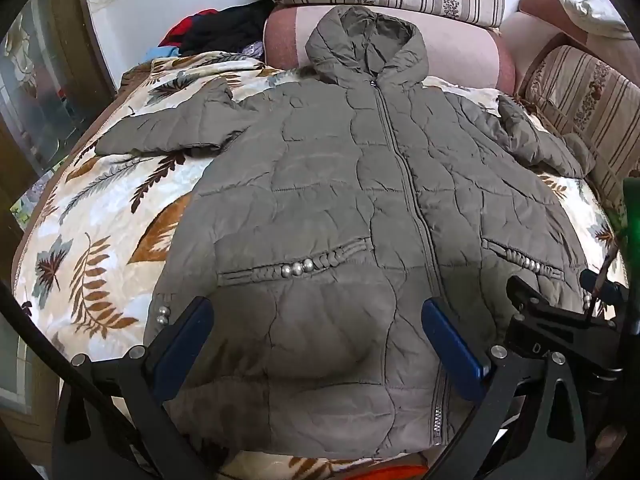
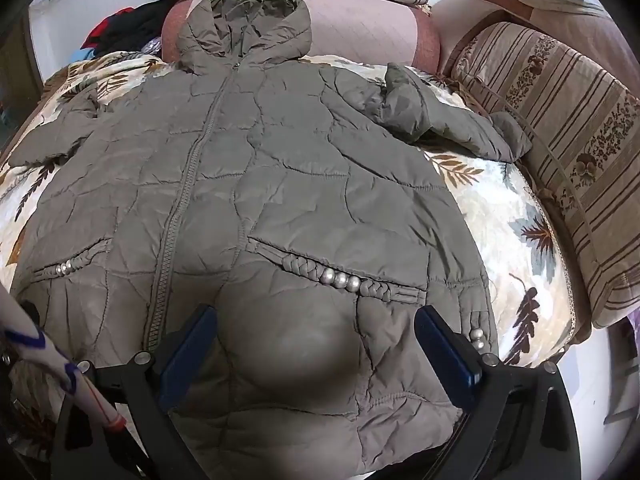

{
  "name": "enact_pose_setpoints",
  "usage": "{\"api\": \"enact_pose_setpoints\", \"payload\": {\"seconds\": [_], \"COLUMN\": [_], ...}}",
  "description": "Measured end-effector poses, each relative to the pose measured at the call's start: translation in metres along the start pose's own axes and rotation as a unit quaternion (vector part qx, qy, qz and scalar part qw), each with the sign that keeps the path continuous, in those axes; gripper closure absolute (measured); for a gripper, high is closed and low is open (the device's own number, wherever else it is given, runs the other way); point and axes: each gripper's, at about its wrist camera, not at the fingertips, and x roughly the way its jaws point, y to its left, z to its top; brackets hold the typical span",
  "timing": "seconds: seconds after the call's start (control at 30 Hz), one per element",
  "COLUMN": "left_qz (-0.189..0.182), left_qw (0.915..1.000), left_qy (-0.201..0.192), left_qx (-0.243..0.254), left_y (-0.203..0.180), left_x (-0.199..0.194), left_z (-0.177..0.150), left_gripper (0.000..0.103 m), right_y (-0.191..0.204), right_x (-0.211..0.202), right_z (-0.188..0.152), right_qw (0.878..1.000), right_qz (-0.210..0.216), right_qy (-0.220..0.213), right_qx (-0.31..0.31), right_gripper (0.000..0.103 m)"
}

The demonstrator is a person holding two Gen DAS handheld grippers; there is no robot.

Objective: Fold large clothes

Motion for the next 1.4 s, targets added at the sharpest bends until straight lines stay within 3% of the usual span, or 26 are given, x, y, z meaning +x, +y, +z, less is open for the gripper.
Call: {"api": "enact_pose_setpoints", "payload": {"seconds": [0.33, 0.63, 1.07, 1.27, 1.4], "left_qz": [-0.031, -0.029, -0.063, -0.074, -0.025], "left_qw": [0.9991, 0.9995, 0.9979, 0.9967, 0.9975], "left_qy": [0.028, 0.0, 0.011, -0.034, -0.065], "left_qx": [-0.009, 0.013, -0.008, -0.004, 0.009], "left_y": [0.002, -0.006, 0.006, 0.009, 0.019], "left_x": [0.008, -0.005, -0.007, -0.031, -0.047], "left_z": [-0.003, -0.004, -0.013, -0.013, 0.008], "left_gripper": [0.0, 0.0, 0.0, 0.0, 0.0], "right_y": [0.001, 0.003, 0.007, 0.006, 0.003], "right_x": [0.007, 0.008, 0.003, -0.014, -0.036], "right_z": [-0.001, 0.0, 0.0, -0.001, 0.009], "right_qw": [1.0, 1.0, 1.0, 1.0, 1.0], "right_qz": [-0.002, -0.008, -0.02, -0.021, -0.006], "right_qy": [0.005, 0.006, 0.003, -0.009, -0.022], "right_qx": [0.0, -0.001, -0.008, -0.001, 0.008], "right_gripper": [0.002, 0.002, 0.002, 0.002, 0.002]}}
